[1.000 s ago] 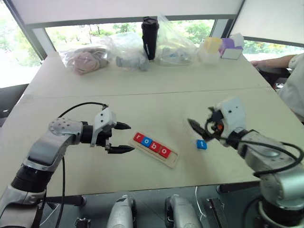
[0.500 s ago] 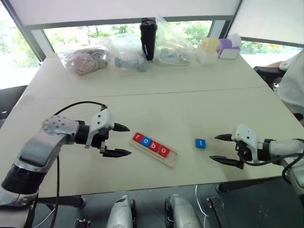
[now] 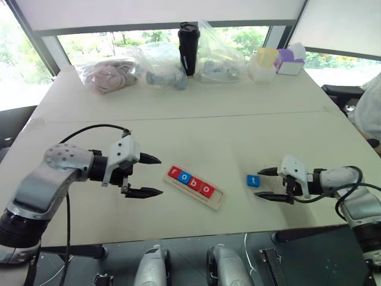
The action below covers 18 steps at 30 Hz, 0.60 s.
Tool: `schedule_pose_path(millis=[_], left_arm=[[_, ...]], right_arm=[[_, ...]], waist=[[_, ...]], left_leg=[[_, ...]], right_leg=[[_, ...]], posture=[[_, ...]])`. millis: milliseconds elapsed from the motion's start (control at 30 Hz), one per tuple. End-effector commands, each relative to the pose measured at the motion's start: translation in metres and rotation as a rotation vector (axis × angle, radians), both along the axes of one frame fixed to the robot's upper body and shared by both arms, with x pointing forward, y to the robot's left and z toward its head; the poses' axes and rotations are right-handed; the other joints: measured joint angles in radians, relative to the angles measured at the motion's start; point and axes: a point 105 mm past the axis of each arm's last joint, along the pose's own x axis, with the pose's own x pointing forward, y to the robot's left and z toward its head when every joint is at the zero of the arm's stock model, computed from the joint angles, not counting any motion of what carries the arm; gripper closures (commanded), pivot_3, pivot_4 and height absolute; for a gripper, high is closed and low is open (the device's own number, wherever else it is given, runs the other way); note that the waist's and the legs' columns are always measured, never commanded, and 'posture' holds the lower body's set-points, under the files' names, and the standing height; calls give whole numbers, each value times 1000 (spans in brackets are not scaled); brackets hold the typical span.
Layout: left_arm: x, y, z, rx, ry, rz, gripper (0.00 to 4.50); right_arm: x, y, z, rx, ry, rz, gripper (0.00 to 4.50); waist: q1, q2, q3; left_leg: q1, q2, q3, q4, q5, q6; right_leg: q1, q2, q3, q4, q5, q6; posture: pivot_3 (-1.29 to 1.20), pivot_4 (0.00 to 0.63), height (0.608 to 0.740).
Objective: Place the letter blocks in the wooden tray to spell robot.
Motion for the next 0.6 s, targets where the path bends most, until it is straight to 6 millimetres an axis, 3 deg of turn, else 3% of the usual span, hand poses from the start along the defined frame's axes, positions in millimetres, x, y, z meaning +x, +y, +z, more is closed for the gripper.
schedule_pose_path(millis=[33,100,333,400,467,600], left_arm=[[-1,2,8,3,-40,7,0],[-1,2,8,3,-39,9,0],[-1,5,4,9,-36,25,0],[0,5,3,8,-35,25,0],[1,3,3,4,-34,18,0],[6,-1,3,-2,-34,5,0]], right_arm=[[2,1,6,1,-23,21,2472],[2,1,5,-3,-24,25,3351],[4,2,18,7,-68,-2,3347],[-2,12,35,48,-99,-6,3347],[-18,34,51,111,-104,1,3347],[-51,71,58,183,-3,5,3347]], waist=[[1,0,0],[0,0,0],[0,0,0],[1,0,0],[5,0,0],[12,0,0]], left_leg=[[0,0,0,0,0,0],[0,0,0,0,0,0],[0,0,0,0,0,0],[0,0,0,0,0,0],[0,0,0,0,0,0],[0,1,-1,0,0,0]], right_leg=[[0,0,0,0,0,0],[0,0,0,0,0,0],[0,0,0,0,0,0],[0,0,0,0,0,0],[0,0,0,1,0,0],[0,0,0,1,0,0]], posture=[[0,150,740],[0,150,740],[0,150,740],[0,150,740],[0,150,740],[0,150,740]])
